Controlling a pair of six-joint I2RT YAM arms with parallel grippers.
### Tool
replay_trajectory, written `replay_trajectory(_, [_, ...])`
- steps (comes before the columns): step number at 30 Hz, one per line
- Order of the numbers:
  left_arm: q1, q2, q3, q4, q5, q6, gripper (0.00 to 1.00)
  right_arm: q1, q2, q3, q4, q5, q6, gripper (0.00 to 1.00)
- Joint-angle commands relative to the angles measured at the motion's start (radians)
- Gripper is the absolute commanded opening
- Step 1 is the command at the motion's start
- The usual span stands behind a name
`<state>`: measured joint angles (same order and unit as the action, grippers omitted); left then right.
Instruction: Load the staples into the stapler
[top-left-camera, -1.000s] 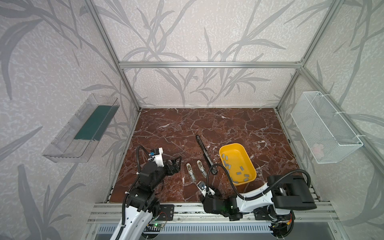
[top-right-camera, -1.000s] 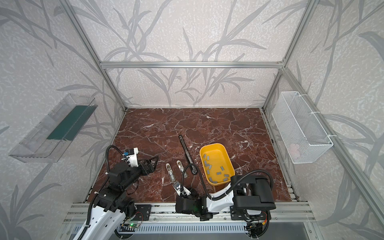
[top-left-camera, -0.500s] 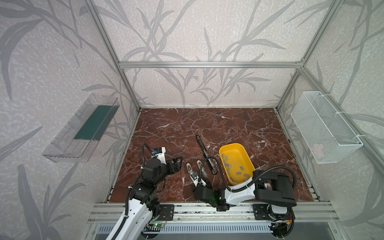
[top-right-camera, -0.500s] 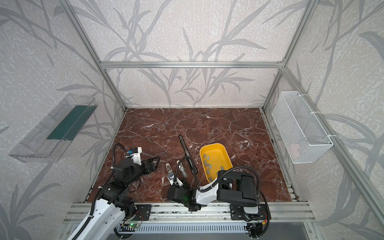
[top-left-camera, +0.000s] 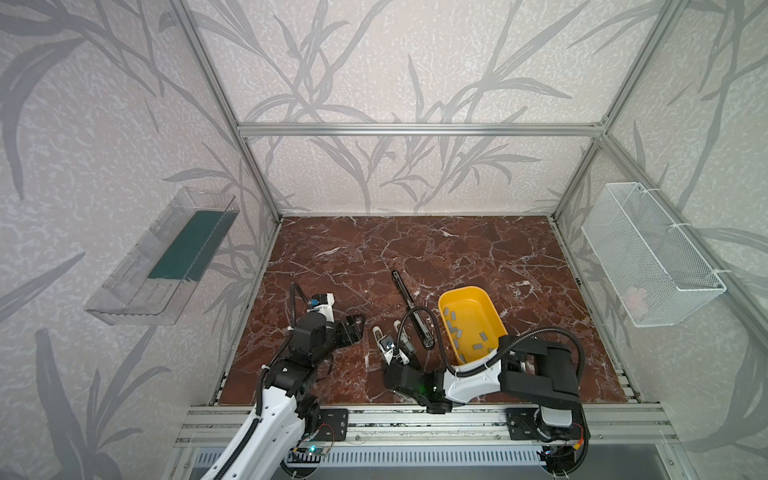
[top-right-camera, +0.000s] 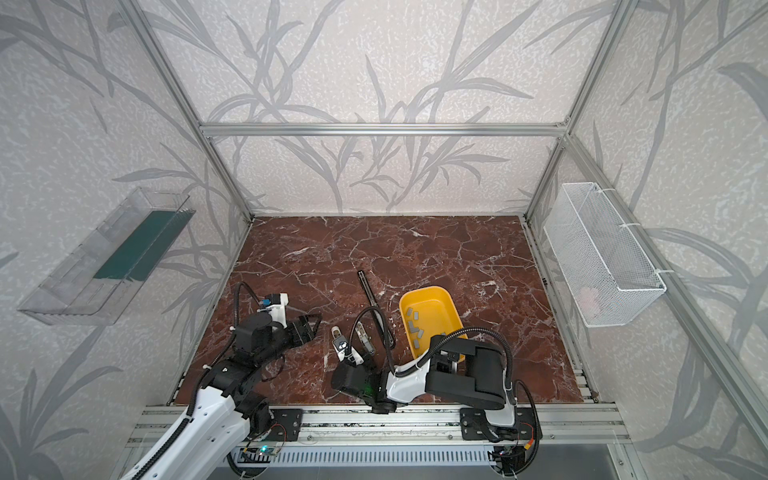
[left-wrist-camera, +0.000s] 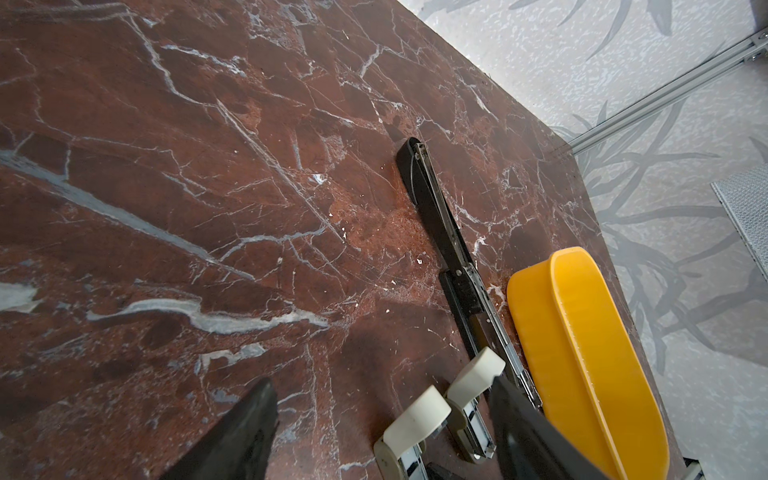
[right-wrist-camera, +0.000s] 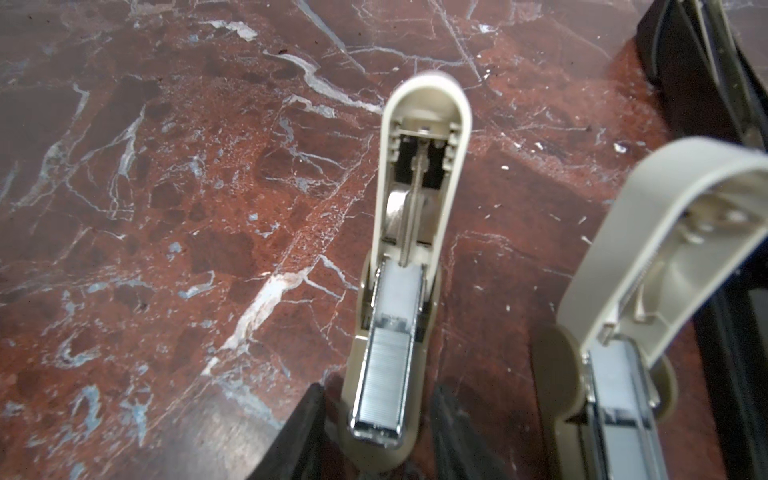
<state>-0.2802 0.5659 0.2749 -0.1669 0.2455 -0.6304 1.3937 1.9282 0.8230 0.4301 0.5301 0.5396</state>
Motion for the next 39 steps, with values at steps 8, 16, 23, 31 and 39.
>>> replay_trajectory(8, [0.051,0.086,-0.013,0.098,0.006,-0.047,0.59,-0.004,0.072,-0.024,-0.125,-0.061,-0.010,0.30])
replay_trajectory(16, [0.168,0.122,-0.037,0.088,0.009,-0.082,0.61,-0.005,0.081,-0.022,-0.115,-0.066,-0.012,0.24])
replay_trajectory(23, [0.185,0.120,-0.059,0.130,0.077,-0.067,0.68,-0.004,0.068,-0.045,-0.078,-0.073,-0.017,0.22])
replay_trajectory(31, [0.184,0.119,-0.078,0.162,0.161,-0.064,0.72,-0.005,0.067,-0.061,-0.023,-0.089,-0.029,0.20])
replay_trajectory(39, [0.155,0.237,-0.069,0.222,0.196,-0.060,0.67,-0.005,0.078,-0.051,-0.009,-0.099,-0.039,0.19])
